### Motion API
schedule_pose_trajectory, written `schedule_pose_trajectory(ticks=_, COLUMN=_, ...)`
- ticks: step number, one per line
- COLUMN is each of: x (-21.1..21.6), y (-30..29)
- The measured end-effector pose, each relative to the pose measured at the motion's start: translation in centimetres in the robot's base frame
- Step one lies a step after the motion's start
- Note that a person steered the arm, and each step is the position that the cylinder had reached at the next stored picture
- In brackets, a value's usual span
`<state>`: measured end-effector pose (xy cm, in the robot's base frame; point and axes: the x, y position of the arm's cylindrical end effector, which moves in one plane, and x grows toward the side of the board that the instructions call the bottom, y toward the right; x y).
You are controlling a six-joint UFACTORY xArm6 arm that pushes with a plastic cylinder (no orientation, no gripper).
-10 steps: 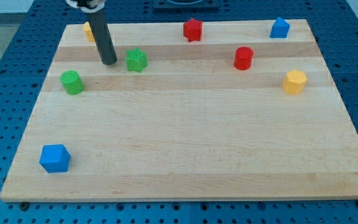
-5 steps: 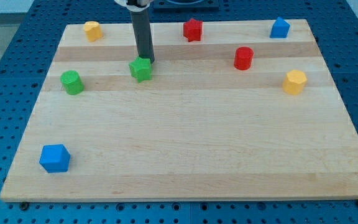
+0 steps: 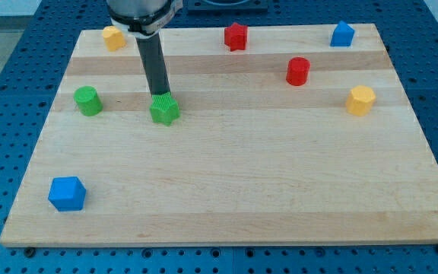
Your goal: Push the green star to the bottom center
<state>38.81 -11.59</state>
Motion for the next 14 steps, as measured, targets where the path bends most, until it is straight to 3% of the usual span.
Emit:
schedule_pose_trajectory(ticks=4, x=11.5, y=0.0)
schedule_pose_trajectory(ticks=5, x=12.6, y=0.8)
schedule_pose_trajectory(ticks=9, x=9.9, y=5.6)
schedule_pose_trajectory(ticks=14, x=13.4, y=11.5)
